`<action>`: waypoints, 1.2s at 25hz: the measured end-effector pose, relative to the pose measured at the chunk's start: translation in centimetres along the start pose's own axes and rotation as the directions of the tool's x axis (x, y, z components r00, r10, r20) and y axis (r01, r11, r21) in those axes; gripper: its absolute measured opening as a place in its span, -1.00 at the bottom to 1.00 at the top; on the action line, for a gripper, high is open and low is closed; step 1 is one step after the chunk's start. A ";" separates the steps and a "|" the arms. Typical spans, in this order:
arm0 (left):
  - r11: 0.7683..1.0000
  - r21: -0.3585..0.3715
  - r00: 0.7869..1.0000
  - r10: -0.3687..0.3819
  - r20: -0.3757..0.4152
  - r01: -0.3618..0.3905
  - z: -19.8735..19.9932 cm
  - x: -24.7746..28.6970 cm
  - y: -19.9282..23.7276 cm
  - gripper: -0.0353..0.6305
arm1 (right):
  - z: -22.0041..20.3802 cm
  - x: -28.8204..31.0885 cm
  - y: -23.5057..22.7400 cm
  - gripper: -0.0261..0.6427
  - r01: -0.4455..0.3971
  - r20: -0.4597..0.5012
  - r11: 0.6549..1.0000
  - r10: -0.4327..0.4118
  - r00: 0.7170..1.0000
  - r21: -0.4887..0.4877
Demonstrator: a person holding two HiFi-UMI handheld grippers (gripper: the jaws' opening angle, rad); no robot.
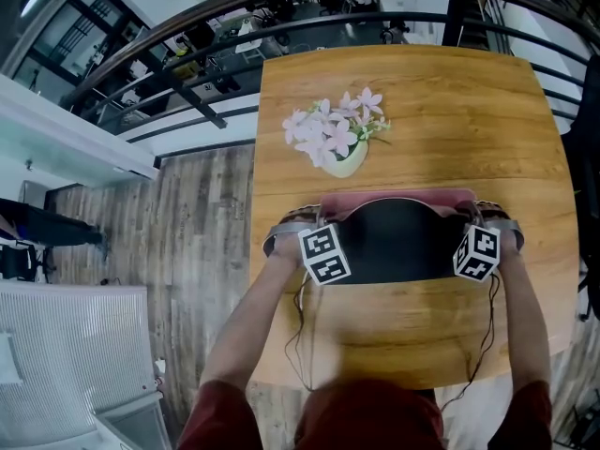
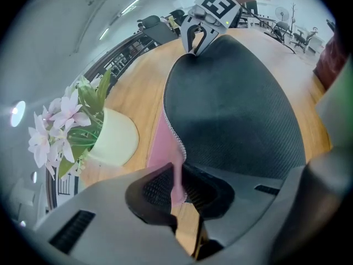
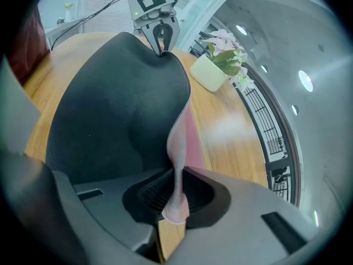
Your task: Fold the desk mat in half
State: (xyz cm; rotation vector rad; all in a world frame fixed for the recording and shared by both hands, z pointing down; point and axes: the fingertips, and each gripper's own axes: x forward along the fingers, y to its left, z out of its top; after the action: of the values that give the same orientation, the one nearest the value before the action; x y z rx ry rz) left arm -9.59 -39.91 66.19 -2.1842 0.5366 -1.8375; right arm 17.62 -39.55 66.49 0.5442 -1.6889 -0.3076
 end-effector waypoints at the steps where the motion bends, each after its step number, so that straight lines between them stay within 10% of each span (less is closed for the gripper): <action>1: 1.000 0.000 1.000 0.003 -0.003 -0.003 0.0 0.1 0.2 -0.70 | 0.0 0.1 -0.2 -0.75 0.001 0.000 1.000 -0.001 1.000 0.002; 11: 0.999 -0.002 0.999 0.041 -0.012 -0.041 0.2 0.3 1.1 -0.67 | 0.1 0.3 -1.2 -0.73 0.035 -0.007 0.999 -0.035 0.999 0.003; 30: 0.983 -0.033 0.983 0.181 -0.011 -0.181 0.1 -0.1 3.2 -0.15 | -0.4 -0.3 -3.9 -0.06 0.183 0.015 0.979 -0.185 0.983 0.093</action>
State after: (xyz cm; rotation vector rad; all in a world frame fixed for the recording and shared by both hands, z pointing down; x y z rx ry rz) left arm -9.87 -42.81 64.79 -2.0735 0.7470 -1.7546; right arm 18.73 -42.73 64.39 0.7702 -1.6846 -0.3721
